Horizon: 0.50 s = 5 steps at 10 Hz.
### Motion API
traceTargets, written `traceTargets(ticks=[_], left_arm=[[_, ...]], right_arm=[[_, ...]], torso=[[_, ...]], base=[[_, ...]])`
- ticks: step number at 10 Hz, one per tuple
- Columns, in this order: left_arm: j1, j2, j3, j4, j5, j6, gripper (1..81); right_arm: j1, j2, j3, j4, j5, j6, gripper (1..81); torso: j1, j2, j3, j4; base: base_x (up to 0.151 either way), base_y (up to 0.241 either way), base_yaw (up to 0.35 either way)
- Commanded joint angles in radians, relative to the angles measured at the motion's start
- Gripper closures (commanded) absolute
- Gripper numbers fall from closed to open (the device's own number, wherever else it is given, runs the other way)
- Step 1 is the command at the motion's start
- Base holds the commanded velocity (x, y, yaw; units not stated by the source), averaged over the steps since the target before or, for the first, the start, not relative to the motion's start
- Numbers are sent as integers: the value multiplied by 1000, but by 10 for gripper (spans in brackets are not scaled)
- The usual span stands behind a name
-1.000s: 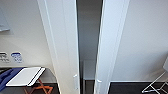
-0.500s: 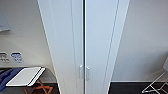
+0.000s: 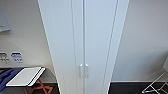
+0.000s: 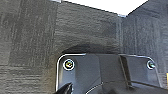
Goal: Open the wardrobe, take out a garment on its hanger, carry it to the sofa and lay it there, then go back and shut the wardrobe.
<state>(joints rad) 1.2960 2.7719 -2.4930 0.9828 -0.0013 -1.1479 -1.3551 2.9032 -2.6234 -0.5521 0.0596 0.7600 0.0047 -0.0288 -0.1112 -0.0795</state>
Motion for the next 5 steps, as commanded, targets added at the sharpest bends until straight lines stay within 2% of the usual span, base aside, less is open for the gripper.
traceTargets(ticks=[1, 5], left_arm=[[108, 235, -300, 162, -112, 17, 10], [139, 296, -308, 168, -71, 20, 10]], right_arm=[[-120, 118, -72, -223, 39, -1, 10], [-190, 144, -81, -218, 28, -1, 10]], torso=[[0, 0, 0, 0], [-1, -1, 1, 0]], base=[[0, 0, 0], [0, 0, 0]])
